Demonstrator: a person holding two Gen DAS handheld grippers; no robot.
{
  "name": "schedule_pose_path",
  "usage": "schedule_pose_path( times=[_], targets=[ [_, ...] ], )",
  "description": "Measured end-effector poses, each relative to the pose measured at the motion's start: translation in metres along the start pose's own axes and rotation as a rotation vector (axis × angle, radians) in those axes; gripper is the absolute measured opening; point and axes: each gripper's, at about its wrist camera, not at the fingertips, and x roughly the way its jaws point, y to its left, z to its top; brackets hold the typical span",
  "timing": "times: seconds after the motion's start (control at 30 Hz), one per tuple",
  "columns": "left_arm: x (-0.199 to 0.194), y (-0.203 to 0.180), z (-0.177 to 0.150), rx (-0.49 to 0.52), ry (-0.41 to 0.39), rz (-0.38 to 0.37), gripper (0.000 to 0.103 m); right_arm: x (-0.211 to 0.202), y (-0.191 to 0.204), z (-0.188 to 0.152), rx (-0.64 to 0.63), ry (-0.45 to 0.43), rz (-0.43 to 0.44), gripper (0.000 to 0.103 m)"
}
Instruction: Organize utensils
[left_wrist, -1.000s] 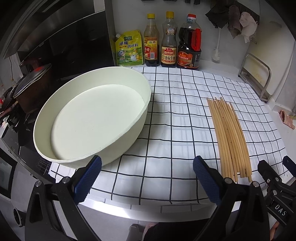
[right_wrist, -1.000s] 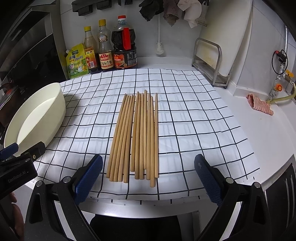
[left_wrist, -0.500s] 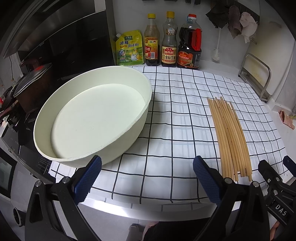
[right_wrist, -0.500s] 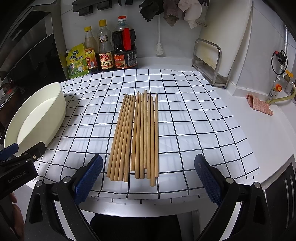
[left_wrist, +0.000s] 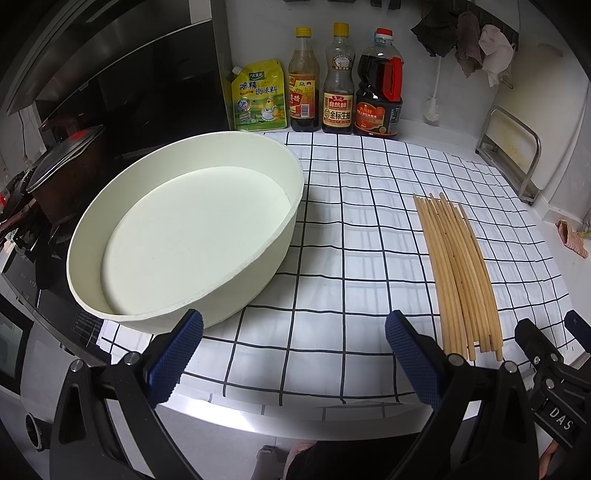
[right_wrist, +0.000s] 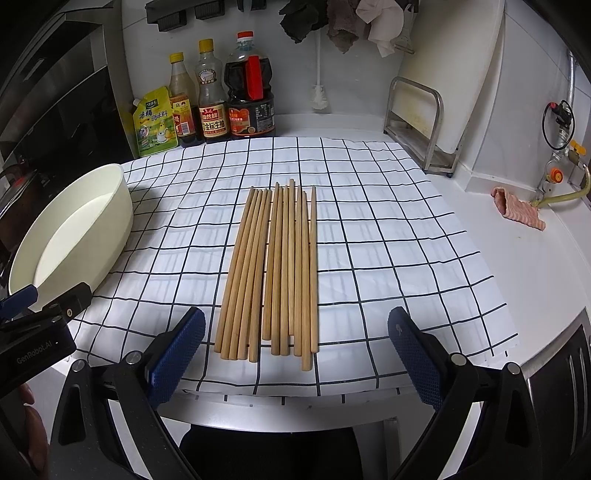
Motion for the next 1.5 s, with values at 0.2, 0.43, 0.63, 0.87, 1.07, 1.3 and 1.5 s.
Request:
schedule_pose_path(
  times=[0.2, 0.43, 0.63, 0.87, 1.07, 1.3, 1.5],
  targets=[
    [0.002, 0.001, -0.001, -0.001, 0.002, -0.001, 0.097, 0.001, -0.001, 0.000, 0.000, -0.001, -0.001, 0.095],
    [0.004, -0.001, -0.002, -0.004, -0.001, -0.006, 0.097, 0.000, 0.000, -0.001, 0.001, 0.000, 0.001, 0.095],
    [0.007, -0.007, -0.002, -0.004, -0.003, -0.012, 0.097, 0.004, -0.006, -0.002, 0.002, 0.006, 0.002, 0.095],
    [0.013, -0.027, 0.001, 0.010, -0.020, -0.047, 0.097, 0.016, -0.032, 0.004, 0.018, 0.011, -0.004, 0.095],
    [0.028, -0.047, 0.008, 0.013, -0.023, -0.099, 0.097, 0.039, -0.052, 0.012, 0.029, 0.032, 0.003, 0.095],
    [0.059, -0.072, 0.018, 0.042, 0.023, -0.103, 0.097, 0.073, -0.064, 0.024, 0.035, 0.075, 0.010, 0.095],
    [0.081, -0.087, 0.021, 0.074, 0.054, -0.079, 0.097, 0.103, -0.062, 0.030, 0.004, 0.129, -0.010, 0.095]
  ],
)
